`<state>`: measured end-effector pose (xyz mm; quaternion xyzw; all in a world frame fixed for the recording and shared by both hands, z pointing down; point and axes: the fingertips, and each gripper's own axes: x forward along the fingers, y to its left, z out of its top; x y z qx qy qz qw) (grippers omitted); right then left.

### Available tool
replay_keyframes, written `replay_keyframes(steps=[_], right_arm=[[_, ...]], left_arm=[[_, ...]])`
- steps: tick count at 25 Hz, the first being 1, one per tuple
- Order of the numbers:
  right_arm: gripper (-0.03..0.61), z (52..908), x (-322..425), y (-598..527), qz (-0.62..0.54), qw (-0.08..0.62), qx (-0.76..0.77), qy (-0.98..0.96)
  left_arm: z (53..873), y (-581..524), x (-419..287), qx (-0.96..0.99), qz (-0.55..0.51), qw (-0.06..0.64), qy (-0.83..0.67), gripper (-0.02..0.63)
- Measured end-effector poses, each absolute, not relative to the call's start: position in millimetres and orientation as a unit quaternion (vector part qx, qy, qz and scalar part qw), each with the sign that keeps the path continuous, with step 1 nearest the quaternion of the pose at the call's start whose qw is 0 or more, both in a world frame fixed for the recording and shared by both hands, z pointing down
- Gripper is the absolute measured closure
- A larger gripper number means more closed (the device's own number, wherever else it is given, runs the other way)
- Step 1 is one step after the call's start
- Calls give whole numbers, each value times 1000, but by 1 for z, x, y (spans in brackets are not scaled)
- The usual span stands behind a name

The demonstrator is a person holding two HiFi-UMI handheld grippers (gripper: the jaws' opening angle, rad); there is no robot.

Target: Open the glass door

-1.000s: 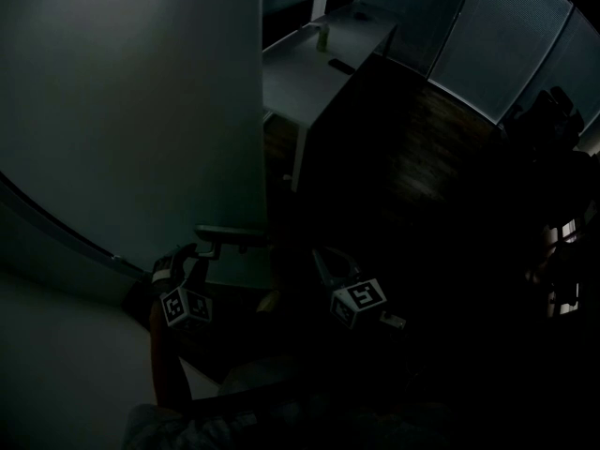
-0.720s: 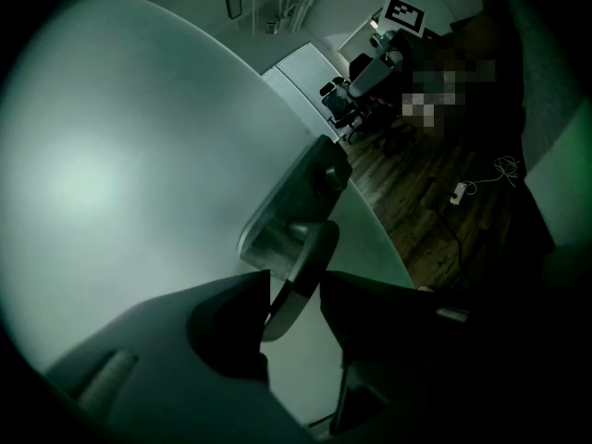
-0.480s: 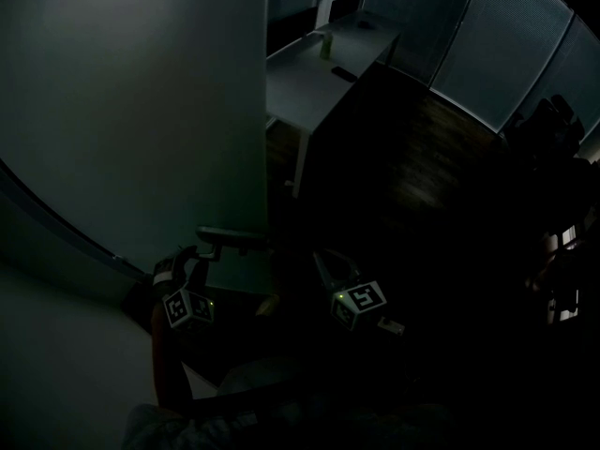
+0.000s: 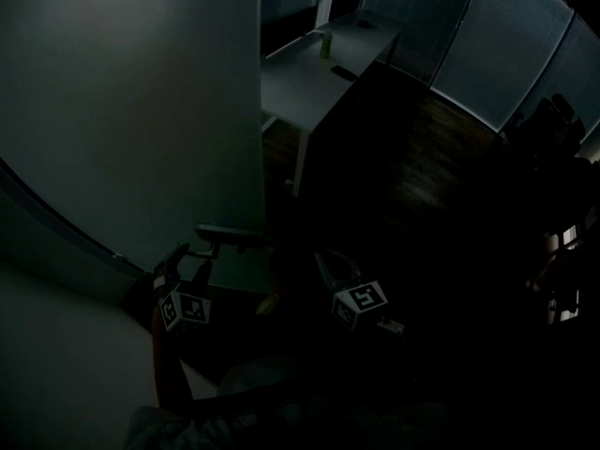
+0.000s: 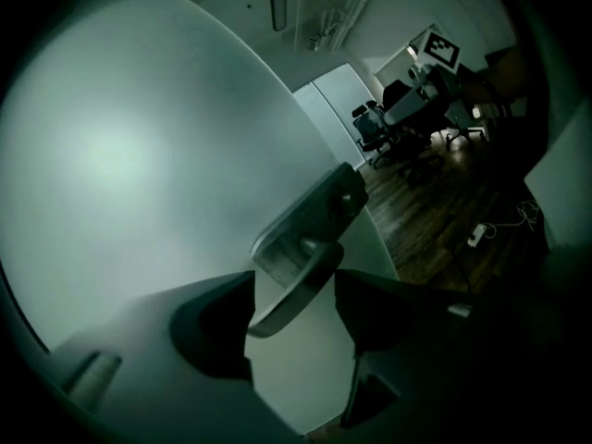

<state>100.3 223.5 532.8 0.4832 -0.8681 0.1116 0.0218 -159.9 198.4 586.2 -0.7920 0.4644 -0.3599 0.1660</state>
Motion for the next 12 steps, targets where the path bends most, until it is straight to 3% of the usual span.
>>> replay_keyframes(steps=[7,12], right_arm=[[580,536,97,223,113,23,482,-869],[580,536,95,223,116,22,480,-869]], left_arm=[[567,208,-162,-798,-343,161,469,213],[553,215,-156,-809,-296,143,487,258]])
